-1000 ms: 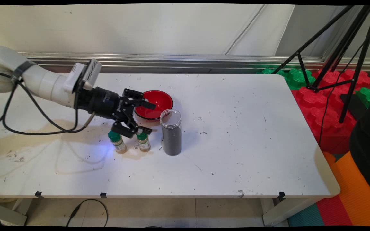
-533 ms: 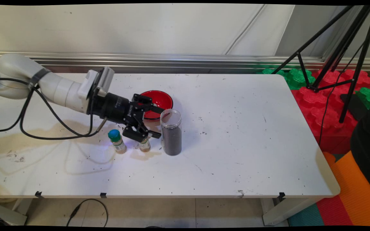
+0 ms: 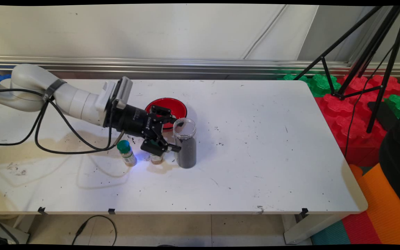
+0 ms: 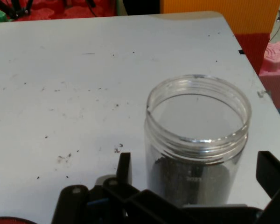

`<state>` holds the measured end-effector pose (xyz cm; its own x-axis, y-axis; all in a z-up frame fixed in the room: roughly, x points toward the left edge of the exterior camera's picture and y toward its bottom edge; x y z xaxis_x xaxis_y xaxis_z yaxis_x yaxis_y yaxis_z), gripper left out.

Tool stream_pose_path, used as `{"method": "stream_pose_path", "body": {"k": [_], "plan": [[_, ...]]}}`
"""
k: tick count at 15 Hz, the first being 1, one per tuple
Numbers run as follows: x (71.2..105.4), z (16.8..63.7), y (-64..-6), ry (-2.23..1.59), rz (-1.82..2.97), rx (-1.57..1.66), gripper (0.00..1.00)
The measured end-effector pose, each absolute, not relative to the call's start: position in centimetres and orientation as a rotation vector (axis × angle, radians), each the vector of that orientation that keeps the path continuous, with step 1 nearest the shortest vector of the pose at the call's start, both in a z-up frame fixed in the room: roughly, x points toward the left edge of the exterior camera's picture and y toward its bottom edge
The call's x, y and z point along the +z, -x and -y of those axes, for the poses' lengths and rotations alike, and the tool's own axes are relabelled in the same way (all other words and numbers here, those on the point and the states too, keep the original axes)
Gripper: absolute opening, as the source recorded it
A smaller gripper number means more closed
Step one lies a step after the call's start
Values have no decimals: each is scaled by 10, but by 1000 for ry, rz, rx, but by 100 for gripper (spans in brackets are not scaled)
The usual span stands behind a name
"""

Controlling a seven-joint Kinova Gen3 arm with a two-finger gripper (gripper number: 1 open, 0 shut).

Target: Pick up the black seasoning powder from the table

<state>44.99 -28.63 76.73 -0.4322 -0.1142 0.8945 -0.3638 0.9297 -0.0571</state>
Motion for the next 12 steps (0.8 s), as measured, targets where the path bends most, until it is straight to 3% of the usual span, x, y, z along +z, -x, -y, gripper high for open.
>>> {"method": "stream_pose_path", "body": {"k": [11, 12], "plan": [[755, 295, -440, -358, 2014, 284, 100], [755, 295, -440, -358, 2014, 283, 0]]}}
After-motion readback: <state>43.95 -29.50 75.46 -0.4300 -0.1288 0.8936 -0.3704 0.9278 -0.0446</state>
